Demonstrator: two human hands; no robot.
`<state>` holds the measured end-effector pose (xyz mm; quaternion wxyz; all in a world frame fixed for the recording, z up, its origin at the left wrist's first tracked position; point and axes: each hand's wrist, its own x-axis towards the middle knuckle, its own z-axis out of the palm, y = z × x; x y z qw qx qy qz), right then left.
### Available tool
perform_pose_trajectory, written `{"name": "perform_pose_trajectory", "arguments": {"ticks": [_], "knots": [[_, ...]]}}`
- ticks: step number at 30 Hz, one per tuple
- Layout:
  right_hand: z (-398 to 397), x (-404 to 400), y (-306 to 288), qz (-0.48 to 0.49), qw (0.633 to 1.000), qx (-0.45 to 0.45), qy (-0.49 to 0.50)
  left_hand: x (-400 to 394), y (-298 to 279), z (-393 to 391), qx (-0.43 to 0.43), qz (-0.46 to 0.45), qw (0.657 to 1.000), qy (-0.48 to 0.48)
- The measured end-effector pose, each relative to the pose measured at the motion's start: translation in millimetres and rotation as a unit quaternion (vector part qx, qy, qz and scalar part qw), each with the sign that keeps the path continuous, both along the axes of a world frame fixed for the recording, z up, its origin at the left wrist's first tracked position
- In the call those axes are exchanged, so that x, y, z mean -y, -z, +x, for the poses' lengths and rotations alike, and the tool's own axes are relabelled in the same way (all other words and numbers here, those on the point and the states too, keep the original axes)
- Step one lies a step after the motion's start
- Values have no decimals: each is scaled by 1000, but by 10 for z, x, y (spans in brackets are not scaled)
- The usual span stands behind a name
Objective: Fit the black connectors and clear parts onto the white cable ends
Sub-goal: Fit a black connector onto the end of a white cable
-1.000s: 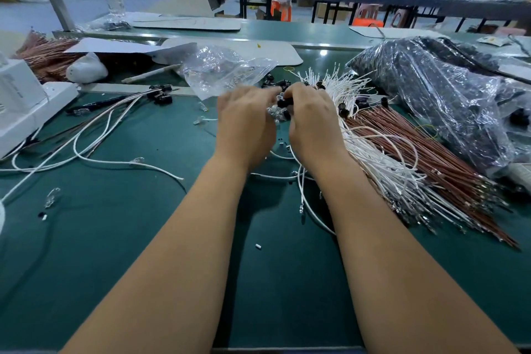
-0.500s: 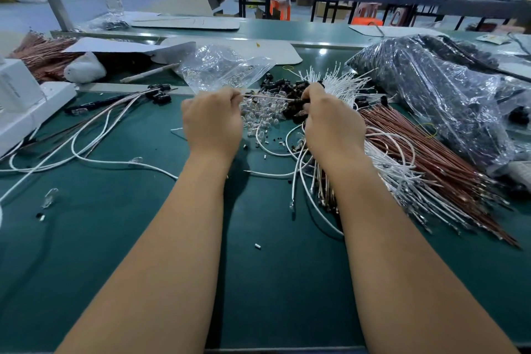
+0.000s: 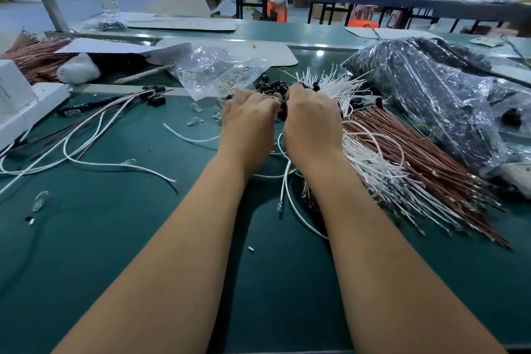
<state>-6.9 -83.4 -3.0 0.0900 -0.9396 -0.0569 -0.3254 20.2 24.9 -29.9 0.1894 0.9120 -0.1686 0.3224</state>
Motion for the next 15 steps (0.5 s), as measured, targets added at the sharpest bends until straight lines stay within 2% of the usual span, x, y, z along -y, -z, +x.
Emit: {"name": "perform_pose_trajectory", "arguments": {"ticks": [3,6,10,15], "knots": [[6,26,18,4,999,-42,-29,-107,-19,-9,-5,-68,998,2],[6,62,24,-13,992,-120,-37,-175,-33,16,-23,-59,997,-47],[-7,195,-65,58,977,-204,-38,-191,-3,39,-78,-15,993,-82],[-52,414,-179,121,963,-236,-38,-210,14,53,-93,-80,989,-83]]}}
